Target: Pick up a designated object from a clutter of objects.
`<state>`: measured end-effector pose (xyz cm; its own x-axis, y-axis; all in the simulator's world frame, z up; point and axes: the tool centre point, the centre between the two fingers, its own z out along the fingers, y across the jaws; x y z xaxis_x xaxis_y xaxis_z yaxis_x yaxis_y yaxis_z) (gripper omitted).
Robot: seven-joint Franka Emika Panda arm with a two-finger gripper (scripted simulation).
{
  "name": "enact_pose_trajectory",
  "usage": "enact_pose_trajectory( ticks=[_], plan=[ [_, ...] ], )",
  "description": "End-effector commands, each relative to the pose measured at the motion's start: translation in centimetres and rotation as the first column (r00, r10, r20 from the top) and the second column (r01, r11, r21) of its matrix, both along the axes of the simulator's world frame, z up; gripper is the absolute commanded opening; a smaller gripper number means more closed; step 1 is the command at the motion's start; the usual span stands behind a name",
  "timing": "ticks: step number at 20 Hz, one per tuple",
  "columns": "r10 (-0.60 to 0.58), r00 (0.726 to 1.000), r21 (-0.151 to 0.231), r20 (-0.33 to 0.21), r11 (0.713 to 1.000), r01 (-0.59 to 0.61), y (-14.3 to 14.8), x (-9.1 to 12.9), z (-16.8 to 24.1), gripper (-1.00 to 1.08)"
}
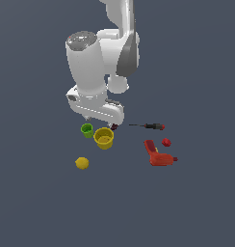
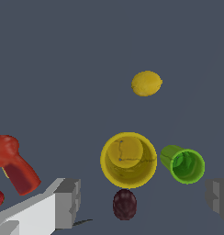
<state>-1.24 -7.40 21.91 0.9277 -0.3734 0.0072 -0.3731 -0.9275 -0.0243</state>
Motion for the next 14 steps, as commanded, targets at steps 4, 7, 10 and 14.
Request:
enact_pose_trajectory(
  ticks=[4, 7, 10, 14],
  plan=[
    [-0.196, 0.981, 0.002, -0.008, 0.981, 0.196, -3.8, -2.5, -5.4, 1.0],
    [-0.287, 0.958, -0.001, -0.012, 0.958, 0.287, -5.5, -4.1, -7.8, 1.0],
    [-0.359, 0.933, -0.006, -0.014, 0.933, 0.359, -6.8, -5.5, -9.6, 1.0],
    [-0.429, 0.903, -0.013, -0.015, 0.903, 0.428, -8.1, -7.0, -11.3, 1.0]
  ],
)
